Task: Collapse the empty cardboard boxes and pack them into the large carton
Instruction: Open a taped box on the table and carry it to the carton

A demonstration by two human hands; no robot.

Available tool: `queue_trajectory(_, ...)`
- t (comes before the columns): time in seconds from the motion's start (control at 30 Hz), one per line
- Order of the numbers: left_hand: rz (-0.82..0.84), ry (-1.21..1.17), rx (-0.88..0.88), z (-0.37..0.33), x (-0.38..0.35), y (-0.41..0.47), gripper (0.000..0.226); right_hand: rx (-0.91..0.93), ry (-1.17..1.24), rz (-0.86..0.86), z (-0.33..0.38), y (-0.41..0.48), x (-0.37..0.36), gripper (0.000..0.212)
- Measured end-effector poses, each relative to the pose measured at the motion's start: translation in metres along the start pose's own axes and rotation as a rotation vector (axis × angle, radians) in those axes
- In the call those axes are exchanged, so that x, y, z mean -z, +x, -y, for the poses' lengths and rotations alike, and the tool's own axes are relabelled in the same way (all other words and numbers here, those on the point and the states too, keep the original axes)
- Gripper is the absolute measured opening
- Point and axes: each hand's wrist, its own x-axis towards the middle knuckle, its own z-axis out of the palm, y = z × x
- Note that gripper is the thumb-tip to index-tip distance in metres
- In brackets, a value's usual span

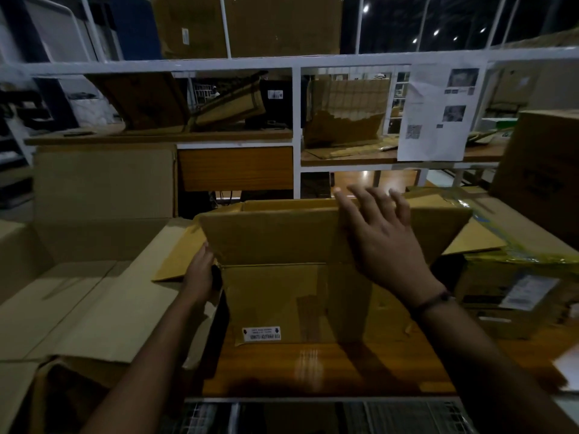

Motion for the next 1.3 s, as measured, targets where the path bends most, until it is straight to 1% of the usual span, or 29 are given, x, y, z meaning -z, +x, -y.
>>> queue_trajectory(0.03, -0.015, 0.000, -0.053, 0.002, 0.000, 0.000, 0.035, -0.019, -0.021, -0.021, -0.001, 0.005, -0.008, 0.079)
queue_trajectory(0.07, -0.024, 0.039, -0.103, 0.006, 0.001, 0.002, 0.042, -0.030, -0.034, -0.039, -0.002, 0.008, -0.017, 0.078)
queue_trajectory(0.1, -0.029, 0.123, -0.145, 0.011, 0.001, 0.004, 0.054, -0.038, -0.028, -0.038, -0.002, 0.012, -0.025, 0.078)
queue_trajectory(0.13, -0.039, 0.260, -0.166, 0.017, 0.002, 0.006, 0.067, -0.048, -0.009, -0.013, -0.002, 0.014, -0.036, 0.077)
queue_trajectory(0.17, -0.062, 0.411, -0.176, 0.023, 0.002, 0.007, 0.078, -0.068, 0.020, 0.049, -0.001, 0.014, -0.050, 0.077)
queue_trajectory(0.23, -0.103, 0.618, -0.231, 0.033, 0.003, 0.006, 0.089, -0.131, 0.083, 0.209, 0.001, 0.007, -0.080, 0.072)
queue_trajectory(0.27, -0.107, 0.668, -0.266, 0.037, 0.004, 0.006, 0.091, -0.157, 0.112, 0.268, 0.002, 0.000, -0.093, 0.069)
queue_trajectory(0.3, -0.109, 0.703, -0.298, 0.038, 0.003, 0.006, 0.092, -0.171, 0.134, 0.287, 0.003, -0.007, -0.103, 0.067)
queue_trajectory(0.47, -0.151, 0.831, -0.362, 0.042, 0.002, 0.004, 0.083, -0.216, 0.156, 0.156, 0.010, -0.022, -0.116, 0.055)
queue_trajectory(0.57, -0.217, 0.838, -0.336, 0.045, -0.003, -0.010, 0.078, -0.219, 0.146, 0.100, 0.012, -0.037, -0.120, 0.053)
queue_trajectory(0.67, -0.283, 0.811, -0.295, 0.053, -0.014, -0.032, 0.081, -0.182, 0.135, 0.046, 0.007, -0.055, -0.123, 0.051)
queue_trajectory(0.8, -0.369, 0.736, -0.354, 0.067, -0.024, -0.052, 0.087, -0.168, 0.119, -0.004, -0.005, -0.076, -0.126, 0.055)
queue_trajectory(0.9, -0.299, 0.633, -0.313, 0.069, -0.025, -0.050, 0.094, -0.262, 0.124, -0.084, -0.015, -0.094, -0.127, 0.060)
queue_trajectory(1.0, -0.204, 0.598, -0.322, 0.062, -0.027, -0.046, 0.102, -0.484, 0.144, -0.141, -0.023, -0.109, -0.132, 0.083)
queue_trajectory(1.03, -0.176, 0.605, -0.318, 0.058, -0.029, -0.046, 0.105, -0.532, 0.164, -0.160, -0.026, -0.113, -0.133, 0.088)
queue_trajectory(1.07, -0.151, 0.613, -0.310, 0.053, -0.031, -0.045, 0.109, -0.544, 0.184, -0.178, -0.030, -0.116, -0.134, 0.090)
queue_trajectory(1.13, -0.100, 0.618, -0.299, 0.044, -0.035, -0.043, 0.111, -0.509, 0.236, -0.184, -0.038, -0.120, -0.138, 0.091)
queue_trajectory(1.3, -0.021, 0.651, -0.281, 0.031, -0.035, -0.030, 0.114, -0.433, 0.375, -0.116, -0.053, -0.118, -0.136, 0.100)
